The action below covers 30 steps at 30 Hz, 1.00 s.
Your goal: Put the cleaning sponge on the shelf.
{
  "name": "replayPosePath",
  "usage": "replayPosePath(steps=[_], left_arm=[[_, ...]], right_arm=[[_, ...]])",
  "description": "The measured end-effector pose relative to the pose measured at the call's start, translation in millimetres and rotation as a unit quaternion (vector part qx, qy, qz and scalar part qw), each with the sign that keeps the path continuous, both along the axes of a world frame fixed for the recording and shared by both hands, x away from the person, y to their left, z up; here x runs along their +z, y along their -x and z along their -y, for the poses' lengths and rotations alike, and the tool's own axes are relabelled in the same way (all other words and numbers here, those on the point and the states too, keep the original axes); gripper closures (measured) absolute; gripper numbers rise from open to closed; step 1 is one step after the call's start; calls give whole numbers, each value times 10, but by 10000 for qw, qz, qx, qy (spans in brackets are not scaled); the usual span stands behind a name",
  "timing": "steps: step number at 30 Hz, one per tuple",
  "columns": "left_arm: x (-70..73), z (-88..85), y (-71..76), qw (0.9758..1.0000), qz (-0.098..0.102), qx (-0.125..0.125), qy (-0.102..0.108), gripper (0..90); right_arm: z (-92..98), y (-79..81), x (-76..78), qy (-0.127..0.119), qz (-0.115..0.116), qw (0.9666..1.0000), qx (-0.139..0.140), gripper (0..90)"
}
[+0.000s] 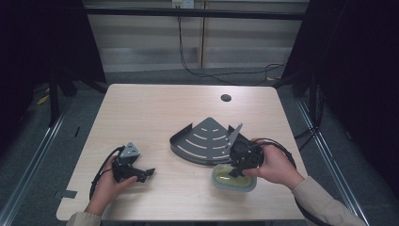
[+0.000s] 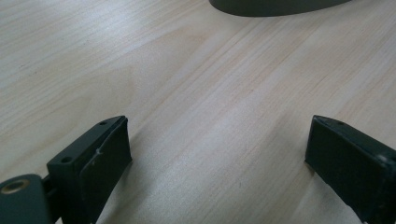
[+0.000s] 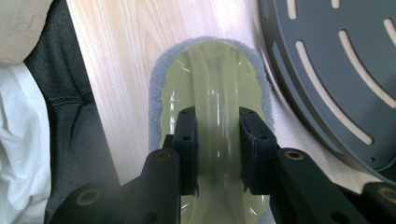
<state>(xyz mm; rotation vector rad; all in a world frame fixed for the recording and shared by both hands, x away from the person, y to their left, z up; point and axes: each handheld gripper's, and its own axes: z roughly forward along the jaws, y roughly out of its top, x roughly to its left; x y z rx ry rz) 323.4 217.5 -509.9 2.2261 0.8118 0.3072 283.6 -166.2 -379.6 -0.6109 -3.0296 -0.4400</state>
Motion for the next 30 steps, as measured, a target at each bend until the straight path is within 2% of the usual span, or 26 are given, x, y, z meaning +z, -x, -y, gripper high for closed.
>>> replayPosePath(steps=[1, 9, 30], left_arm=[[0, 0, 0, 10000, 0, 1, 0, 61], [0, 0, 0, 10000, 3, 1, 3, 62], [-3, 3, 1, 10000, 9, 16, 27, 61]], right_arm=[[4, -18, 29, 15, 42, 10000, 55, 708], [13, -81, 136, -39, 65, 10000, -22, 708], [42, -283, 312, -5, 177, 9996, -200, 707]])
